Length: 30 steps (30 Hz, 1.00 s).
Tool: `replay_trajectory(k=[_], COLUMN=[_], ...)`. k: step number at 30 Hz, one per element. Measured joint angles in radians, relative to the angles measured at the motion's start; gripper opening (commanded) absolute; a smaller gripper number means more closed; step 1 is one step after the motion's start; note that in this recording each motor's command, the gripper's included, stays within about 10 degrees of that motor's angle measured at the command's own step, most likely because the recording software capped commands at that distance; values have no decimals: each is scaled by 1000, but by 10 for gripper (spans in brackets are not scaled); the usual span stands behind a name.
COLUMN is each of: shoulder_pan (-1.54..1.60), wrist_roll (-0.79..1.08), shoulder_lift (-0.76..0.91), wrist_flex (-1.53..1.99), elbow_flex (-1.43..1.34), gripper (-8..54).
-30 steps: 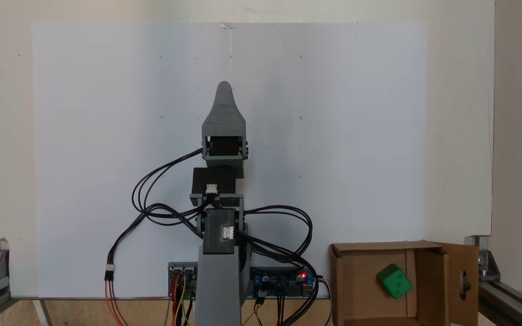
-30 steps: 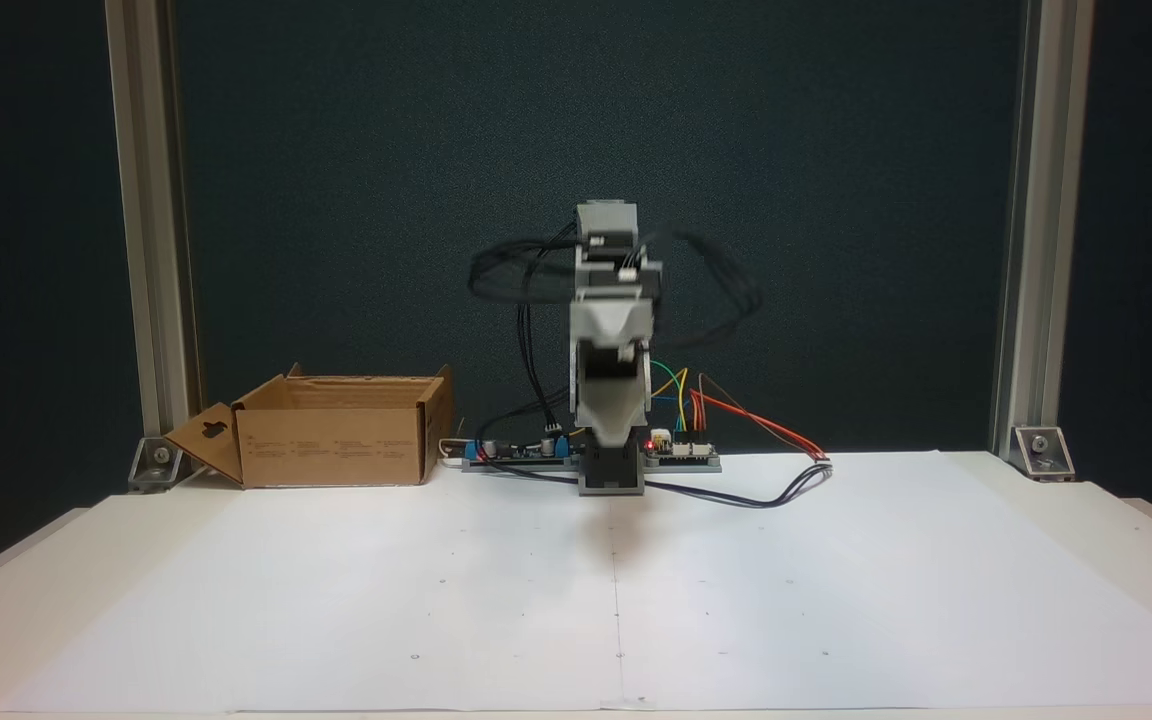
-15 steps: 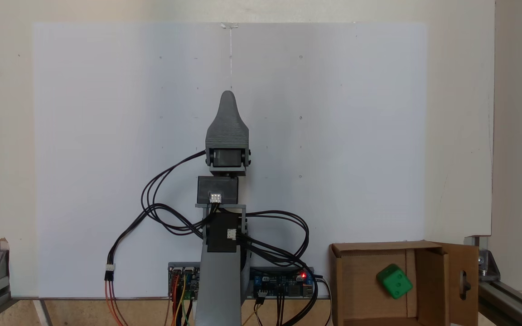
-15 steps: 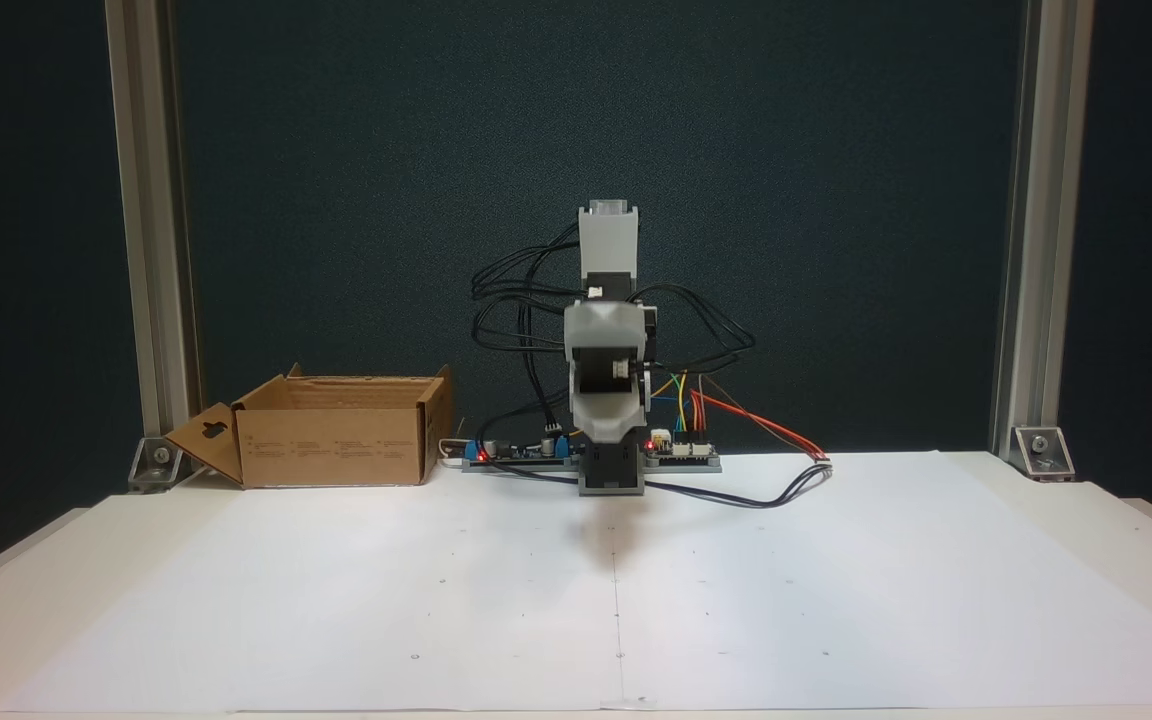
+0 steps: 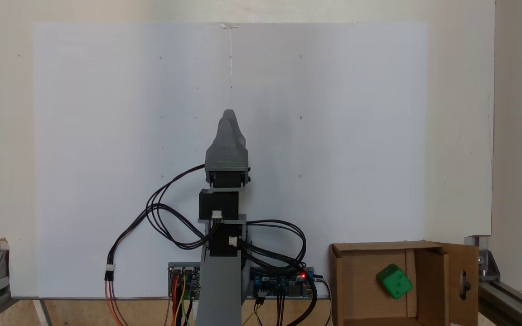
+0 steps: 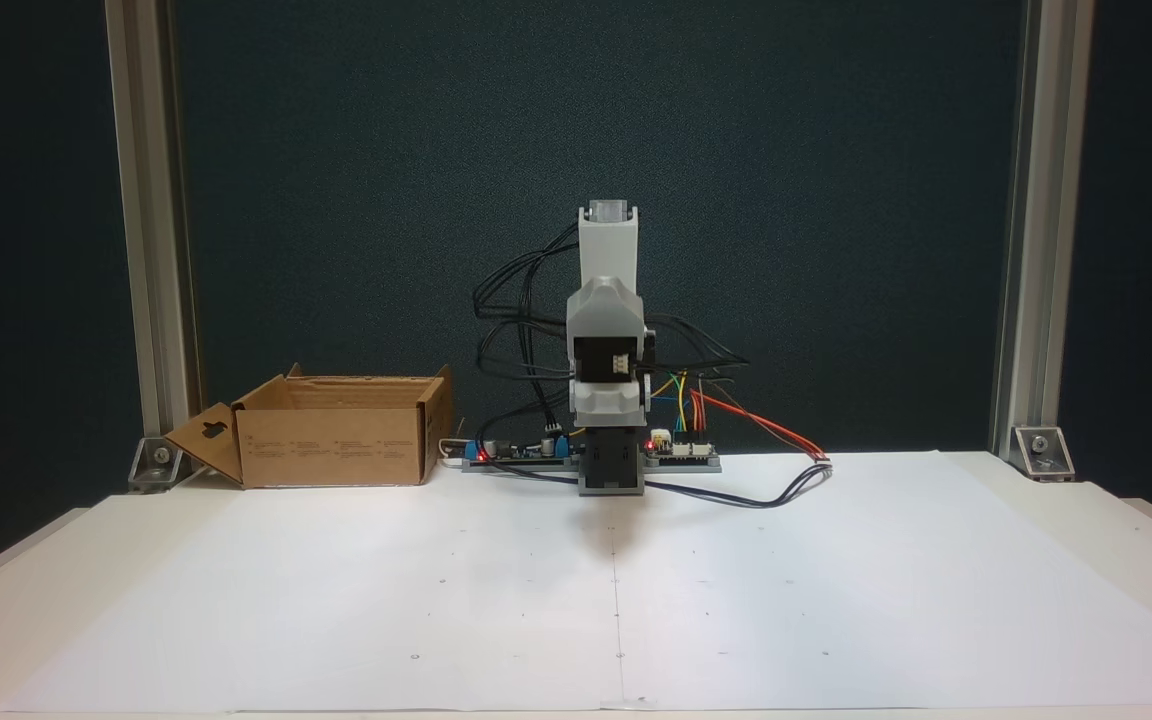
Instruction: Grasp a green dice and put it in the bin.
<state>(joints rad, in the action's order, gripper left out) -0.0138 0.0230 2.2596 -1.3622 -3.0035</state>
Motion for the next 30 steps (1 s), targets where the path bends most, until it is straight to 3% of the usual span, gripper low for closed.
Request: replay_trajectory(k=[30], shoulder_pan=[-3], wrist_roll=[-2], shoulder_lift=[0], wrist_flex=[-57], elbow_flex=[-75], gripper=[449])
